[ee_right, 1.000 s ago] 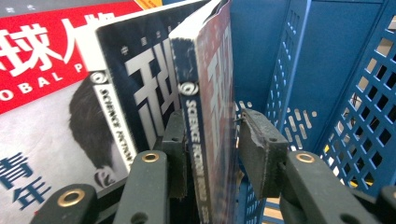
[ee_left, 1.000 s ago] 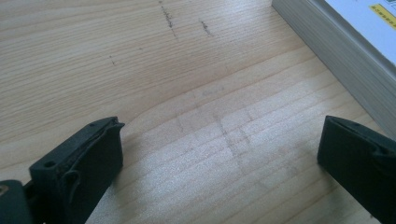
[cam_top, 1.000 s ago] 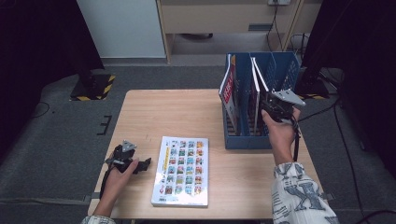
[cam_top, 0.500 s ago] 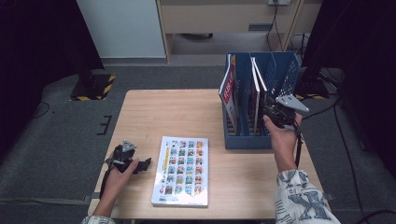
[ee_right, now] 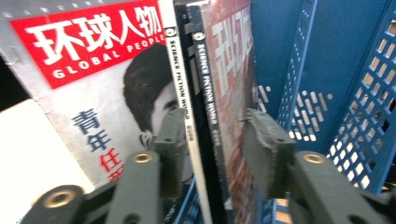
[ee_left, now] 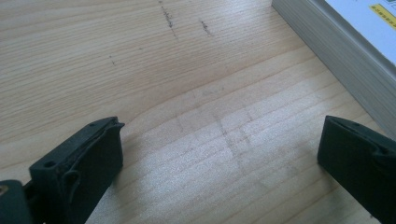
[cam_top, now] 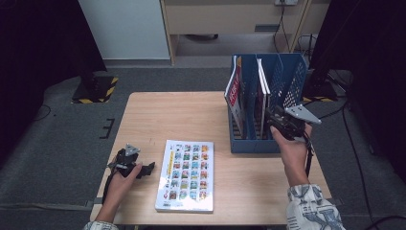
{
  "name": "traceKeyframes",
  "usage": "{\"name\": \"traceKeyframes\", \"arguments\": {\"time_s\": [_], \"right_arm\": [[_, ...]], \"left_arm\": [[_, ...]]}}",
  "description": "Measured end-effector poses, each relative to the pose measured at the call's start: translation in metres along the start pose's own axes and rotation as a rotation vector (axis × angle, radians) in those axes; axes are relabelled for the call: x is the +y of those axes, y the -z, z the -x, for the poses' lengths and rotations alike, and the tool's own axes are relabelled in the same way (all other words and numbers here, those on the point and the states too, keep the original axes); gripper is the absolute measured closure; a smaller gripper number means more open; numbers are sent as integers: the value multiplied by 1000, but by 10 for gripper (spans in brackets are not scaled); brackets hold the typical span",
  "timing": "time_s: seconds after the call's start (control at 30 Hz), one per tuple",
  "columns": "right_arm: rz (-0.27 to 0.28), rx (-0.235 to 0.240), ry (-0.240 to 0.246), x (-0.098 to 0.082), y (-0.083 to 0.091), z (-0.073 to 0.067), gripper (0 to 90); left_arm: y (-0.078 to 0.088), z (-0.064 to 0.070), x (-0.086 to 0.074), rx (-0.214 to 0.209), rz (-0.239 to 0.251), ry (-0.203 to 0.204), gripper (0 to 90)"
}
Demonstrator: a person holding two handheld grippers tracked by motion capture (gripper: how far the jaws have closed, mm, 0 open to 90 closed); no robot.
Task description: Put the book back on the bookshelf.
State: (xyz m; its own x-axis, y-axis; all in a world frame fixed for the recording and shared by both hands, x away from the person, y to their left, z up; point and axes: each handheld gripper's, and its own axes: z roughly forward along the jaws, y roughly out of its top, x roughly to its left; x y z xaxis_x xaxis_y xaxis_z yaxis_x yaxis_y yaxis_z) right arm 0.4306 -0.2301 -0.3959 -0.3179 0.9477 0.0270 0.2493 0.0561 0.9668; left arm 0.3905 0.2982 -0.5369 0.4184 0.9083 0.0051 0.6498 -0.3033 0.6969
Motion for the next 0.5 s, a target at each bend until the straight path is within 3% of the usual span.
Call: {"name": "traceKeyframes", "arguments": {"time_s": [0.37,0.5], "right_arm": [[-52,53,24,-17,8,-19,343],[-47,83,33,-22,14,-29,290]], "left_arm": [[0,0,0,0,0,0,0],[0,0,0,0,0,1,0]]}}
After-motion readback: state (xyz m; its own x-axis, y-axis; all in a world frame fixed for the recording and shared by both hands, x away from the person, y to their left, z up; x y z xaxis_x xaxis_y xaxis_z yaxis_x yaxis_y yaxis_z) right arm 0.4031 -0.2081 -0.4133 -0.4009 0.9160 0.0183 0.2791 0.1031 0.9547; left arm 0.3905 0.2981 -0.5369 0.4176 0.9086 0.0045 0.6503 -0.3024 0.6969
